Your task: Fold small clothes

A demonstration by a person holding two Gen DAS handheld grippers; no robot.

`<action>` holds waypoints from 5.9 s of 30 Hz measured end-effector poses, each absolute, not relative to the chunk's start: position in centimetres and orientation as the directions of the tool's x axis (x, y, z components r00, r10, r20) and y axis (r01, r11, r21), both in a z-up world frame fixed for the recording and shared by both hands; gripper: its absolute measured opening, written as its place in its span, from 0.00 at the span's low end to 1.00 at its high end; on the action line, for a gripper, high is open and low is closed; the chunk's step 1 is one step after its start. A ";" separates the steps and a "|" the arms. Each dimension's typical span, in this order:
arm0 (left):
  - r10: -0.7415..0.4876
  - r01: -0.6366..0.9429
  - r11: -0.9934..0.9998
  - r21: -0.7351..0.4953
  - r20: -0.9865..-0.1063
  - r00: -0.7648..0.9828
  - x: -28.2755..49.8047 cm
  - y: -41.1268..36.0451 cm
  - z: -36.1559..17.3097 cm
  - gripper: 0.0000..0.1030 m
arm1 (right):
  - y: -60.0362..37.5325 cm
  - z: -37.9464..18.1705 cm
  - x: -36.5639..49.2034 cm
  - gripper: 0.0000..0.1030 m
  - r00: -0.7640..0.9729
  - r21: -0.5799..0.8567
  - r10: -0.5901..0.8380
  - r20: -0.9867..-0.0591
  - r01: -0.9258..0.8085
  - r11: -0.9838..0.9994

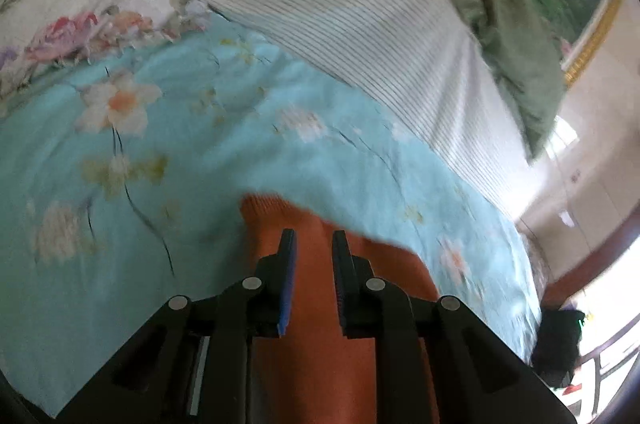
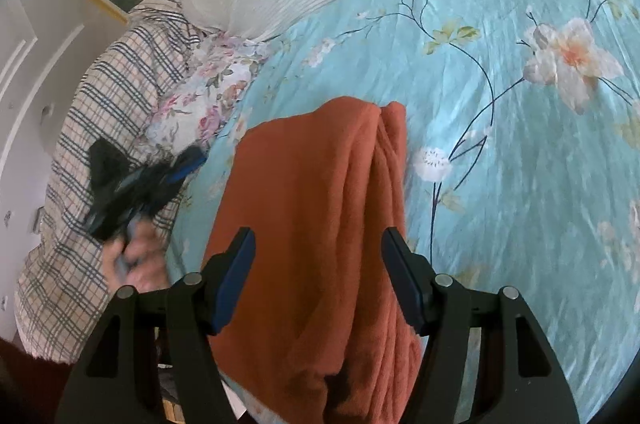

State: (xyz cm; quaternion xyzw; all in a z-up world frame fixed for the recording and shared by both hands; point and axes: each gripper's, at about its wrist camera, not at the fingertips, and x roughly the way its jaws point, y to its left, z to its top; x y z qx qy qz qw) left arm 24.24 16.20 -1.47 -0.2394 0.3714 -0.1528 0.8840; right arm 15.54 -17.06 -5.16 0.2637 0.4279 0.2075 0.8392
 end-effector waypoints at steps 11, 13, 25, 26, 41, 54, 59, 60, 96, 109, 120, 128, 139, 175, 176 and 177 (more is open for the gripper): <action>-0.559 0.222 0.810 -0.542 -0.602 0.570 18.2 12.4 -4.1 0.16 | -14.8 -6.8 20.6 0.12 0.490 0.608 0.584 -0.647 -0.130 0.783; -0.564 0.239 0.812 -0.533 -0.609 0.558 17.8 11.9 -4.2 0.16 | -15.5 -4.4 19.3 0.12 0.556 0.654 0.633 -0.539 -0.198 0.730; -0.536 0.248 0.842 -0.479 -0.691 0.486 16.3 9.1 -7.8 0.12 | -18.7 -10.2 17.5 0.11 0.571 0.622 0.514 -0.640 -0.007 0.783; -0.533 0.235 0.843 -0.483 -0.691 0.489 16.4 9.1 -8.3 0.12 | -18.6 -10.0 17.6 0.11 0.573 0.612 0.507 -0.644 -0.011 0.791; -0.491 0.174 0.858 -0.484 -0.672 0.554 16.6 11.6 -5.8 0.29 | -18.7 -4.1 13.5 0.42 0.661 0.542 0.433 -0.613 -0.048 0.839; -0.549 0.012 0.777 -0.629 -0.669 0.501 33.5 14.2 -8.5 0.09 | -15.8 -4.6 11.9 0.42 0.599 0.582 0.526 -0.604 -0.119 0.805; -0.443 -0.023 0.833 -0.553 -0.691 0.571 35.2 15.0 -7.0 0.09 | -16.5 -4.5 12.0 0.42 0.613 0.586 0.516 -0.598 -0.105 0.803; -0.427 -0.032 0.838 -0.545 -0.690 0.584 34.9 15.3 -6.4 0.10 | -16.7 -4.5 12.1 0.42 0.615 0.588 0.516 -0.597 -0.102 0.802; -0.521 0.218 0.847 -0.484 -0.678 0.519 10.9 11.7 -5.5 0.14 | -14.8 -6.1 9.7 0.44 0.586 0.482 0.433 -0.685 -0.081 0.872; -0.386 0.259 0.922 -0.289 -0.753 0.533 7.3 9.3 -8.0 0.22 | -13.3 -6.9 6.9 0.45 0.586 0.388 0.372 -0.720 -0.104 0.916; -0.384 0.206 0.923 -0.325 -0.755 0.532 6.8 9.7 -7.5 0.24 | -12.7 -6.6 5.6 0.53 0.588 0.321 0.315 -0.745 -0.098 0.942; -0.323 0.142 0.944 -0.298 -0.751 0.576 4.1 10.8 -6.5 0.76 | -11.8 -4.4 1.3 0.84 0.642 0.239 0.246 -0.727 -0.100 0.966; -0.127 0.061 0.992 -0.114 -0.789 0.602 0.5 10.9 -7.4 0.80 | -10.2 -6.0 -2.0 0.92 0.586 0.087 0.157 -0.795 -0.146 0.985; 0.052 0.074 0.989 0.130 -0.763 0.644 1.0 8.5 -3.3 0.83 | -9.7 -2.7 0.6 1.00 0.593 0.077 0.193 -0.782 -0.216 0.973; 0.054 0.076 0.988 0.134 -0.766 0.641 1.1 8.3 -3.2 0.83 | -9.7 -2.7 0.6 1.00 0.591 0.077 0.194 -0.783 -0.217 0.973; 0.056 0.077 0.988 0.136 -0.769 0.637 1.1 8.2 -3.2 0.83 | -9.7 -2.8 0.6 1.00 0.589 0.077 0.193 -0.785 -0.217 0.973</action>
